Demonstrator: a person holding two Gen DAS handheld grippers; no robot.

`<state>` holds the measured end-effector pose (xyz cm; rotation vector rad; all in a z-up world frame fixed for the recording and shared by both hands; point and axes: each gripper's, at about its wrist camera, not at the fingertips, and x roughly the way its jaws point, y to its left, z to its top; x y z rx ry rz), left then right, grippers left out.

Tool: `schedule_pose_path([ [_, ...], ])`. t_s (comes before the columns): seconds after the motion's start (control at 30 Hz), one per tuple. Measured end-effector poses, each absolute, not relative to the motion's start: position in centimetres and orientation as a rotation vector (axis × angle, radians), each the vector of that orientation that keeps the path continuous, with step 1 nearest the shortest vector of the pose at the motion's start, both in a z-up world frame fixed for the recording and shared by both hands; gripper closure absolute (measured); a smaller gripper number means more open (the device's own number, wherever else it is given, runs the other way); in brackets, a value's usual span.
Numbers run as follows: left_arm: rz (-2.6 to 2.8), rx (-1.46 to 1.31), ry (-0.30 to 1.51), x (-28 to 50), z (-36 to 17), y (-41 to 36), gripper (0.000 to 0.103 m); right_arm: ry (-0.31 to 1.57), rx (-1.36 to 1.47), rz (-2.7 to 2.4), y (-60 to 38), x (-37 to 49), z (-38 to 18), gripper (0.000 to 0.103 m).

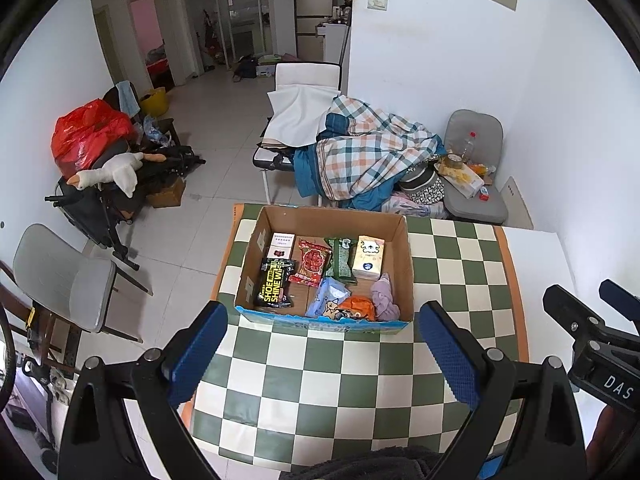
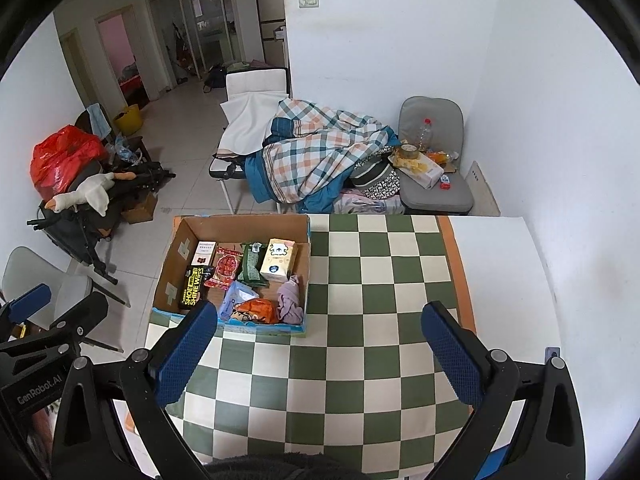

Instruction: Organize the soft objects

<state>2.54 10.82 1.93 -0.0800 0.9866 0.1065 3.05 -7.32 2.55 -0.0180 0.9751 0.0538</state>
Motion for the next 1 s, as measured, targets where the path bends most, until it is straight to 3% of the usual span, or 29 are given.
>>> schedule_pose_path([
  [1.0,0.129,-0.072,0.969,2.45,2.7,11.02,0.005,0.969,-0.018,0.054,-7.6,3.69,3.46,0.0],
])
